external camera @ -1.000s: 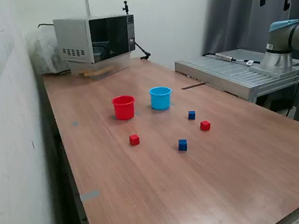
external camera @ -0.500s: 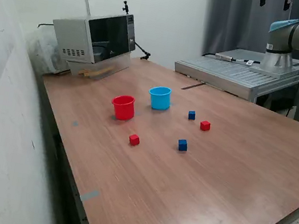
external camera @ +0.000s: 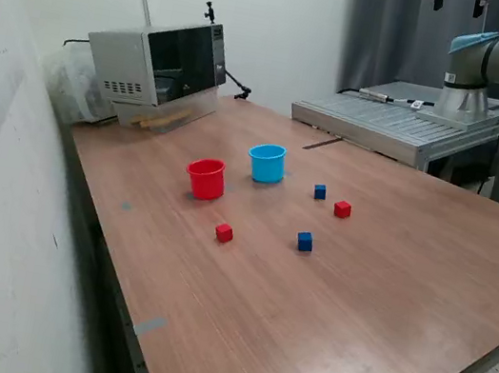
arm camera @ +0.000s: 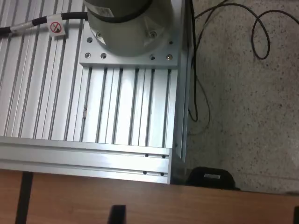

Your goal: Place red objects in the red bin, and blue objects in the blue bin.

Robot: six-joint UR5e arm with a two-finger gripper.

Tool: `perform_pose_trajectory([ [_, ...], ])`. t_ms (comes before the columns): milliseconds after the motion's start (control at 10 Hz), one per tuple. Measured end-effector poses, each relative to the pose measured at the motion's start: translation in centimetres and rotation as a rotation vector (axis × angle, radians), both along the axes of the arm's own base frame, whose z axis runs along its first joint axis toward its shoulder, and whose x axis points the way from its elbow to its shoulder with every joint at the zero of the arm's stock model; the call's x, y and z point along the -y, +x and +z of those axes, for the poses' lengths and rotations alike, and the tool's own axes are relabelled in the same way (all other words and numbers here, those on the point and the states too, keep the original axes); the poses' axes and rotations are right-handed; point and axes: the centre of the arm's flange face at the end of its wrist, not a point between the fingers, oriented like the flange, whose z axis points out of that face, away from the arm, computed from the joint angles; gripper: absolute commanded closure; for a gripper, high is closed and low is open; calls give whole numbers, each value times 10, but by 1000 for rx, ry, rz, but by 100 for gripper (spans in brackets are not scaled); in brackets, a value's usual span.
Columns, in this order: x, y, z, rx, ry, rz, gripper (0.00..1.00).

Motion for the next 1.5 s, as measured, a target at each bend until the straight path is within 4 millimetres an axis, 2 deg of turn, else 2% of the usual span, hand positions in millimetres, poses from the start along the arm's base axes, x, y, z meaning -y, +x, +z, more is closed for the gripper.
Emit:
perform_pose_trajectory([
  [300, 0, -1, 1, -4, -1, 0, 0],
  [600, 4, -10, 9, -77, -15, 9, 0],
  [900, 9, -34, 27, -208, -34, 0, 0],
  [1200, 15, -66, 43, -412, -56, -109, 0],
  [1300, 17, -81, 36, -445, -58, -145, 0],
  [1500, 20, -115, 5, -473, -59, -179, 0],
])
